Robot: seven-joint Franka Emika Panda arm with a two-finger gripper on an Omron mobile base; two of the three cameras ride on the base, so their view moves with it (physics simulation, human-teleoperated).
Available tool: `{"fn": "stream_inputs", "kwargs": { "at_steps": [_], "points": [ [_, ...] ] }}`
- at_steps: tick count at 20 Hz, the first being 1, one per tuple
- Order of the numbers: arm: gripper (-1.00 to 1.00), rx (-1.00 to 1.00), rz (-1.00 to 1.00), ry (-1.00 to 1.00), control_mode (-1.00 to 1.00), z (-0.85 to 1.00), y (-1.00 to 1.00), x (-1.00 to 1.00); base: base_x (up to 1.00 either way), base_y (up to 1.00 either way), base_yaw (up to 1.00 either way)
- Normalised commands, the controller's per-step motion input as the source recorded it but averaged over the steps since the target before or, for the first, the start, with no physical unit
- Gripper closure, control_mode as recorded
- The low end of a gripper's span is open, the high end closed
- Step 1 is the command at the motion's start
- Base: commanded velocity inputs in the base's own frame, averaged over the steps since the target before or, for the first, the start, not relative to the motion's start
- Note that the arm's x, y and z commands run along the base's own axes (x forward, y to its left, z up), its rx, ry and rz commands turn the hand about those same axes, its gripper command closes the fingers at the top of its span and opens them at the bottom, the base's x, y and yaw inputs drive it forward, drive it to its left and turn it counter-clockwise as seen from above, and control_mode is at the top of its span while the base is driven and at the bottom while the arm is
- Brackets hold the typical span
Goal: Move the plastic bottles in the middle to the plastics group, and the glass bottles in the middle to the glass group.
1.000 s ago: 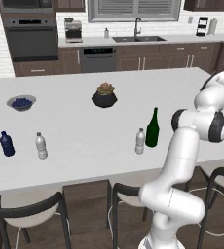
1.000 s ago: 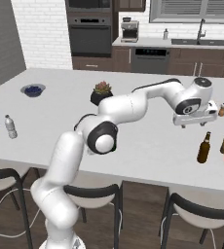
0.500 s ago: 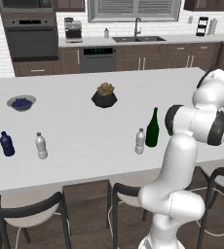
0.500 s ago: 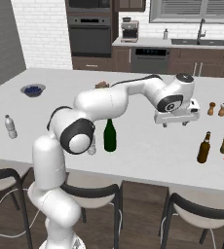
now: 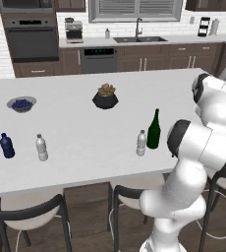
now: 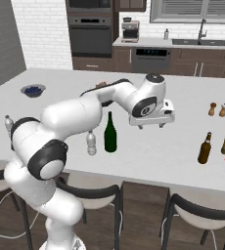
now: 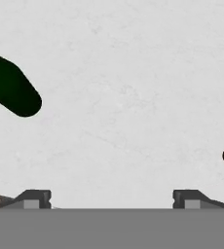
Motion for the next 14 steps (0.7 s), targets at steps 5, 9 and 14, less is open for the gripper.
{"fn": "stream_inputs", "kwargs": {
  "at_steps": [5, 9, 14],
  "points": [
    [-1.00, 0.00, -0.15, 0.02, -1.00, 0.32, 0.85, -0.07, 0.00, 0.00, 0.00],
    [-1.00, 0.00, -0.15, 0.07, -1.00, 0.16, 0.83, -0.08, 0.00, 0.00, 0.00],
    [-1.00, 0.00, -0.12, 0.01, -1.00, 0.01, 0.75, 0.01, 0.00, 0.00, 0.00]
  ]
}}
